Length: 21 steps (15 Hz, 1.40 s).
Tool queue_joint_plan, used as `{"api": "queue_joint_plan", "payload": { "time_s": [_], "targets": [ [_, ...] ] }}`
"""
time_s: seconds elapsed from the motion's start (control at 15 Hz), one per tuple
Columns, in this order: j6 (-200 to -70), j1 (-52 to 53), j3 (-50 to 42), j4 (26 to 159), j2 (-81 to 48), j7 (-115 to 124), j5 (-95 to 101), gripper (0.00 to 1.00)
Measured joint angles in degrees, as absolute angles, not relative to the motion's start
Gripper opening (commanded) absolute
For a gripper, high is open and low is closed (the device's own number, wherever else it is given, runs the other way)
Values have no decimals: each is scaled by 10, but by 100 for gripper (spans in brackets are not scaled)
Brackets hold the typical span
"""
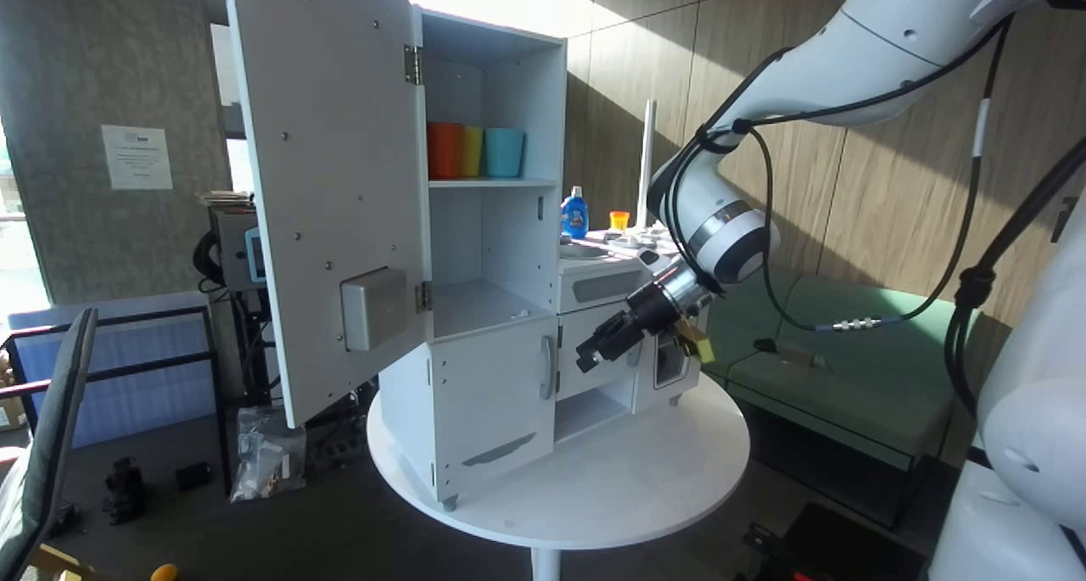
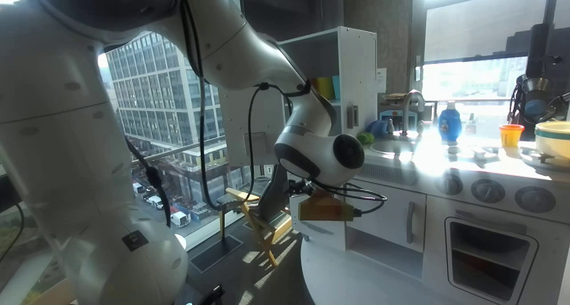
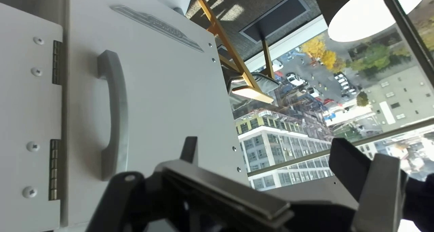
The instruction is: Open the cupboard doors
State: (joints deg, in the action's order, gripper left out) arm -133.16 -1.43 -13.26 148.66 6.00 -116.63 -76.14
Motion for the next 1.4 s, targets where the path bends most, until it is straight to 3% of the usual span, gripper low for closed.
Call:
{"api": "queue_joint_plan", "payload": {
  "time_s": [0.73,1.4],
  "targets": [
    [-1332,-37,-98,1351,-82,-1225,-828,100],
    [-1340,-41,-87,1327,-126,-1225,-827,100]
  ]
}}
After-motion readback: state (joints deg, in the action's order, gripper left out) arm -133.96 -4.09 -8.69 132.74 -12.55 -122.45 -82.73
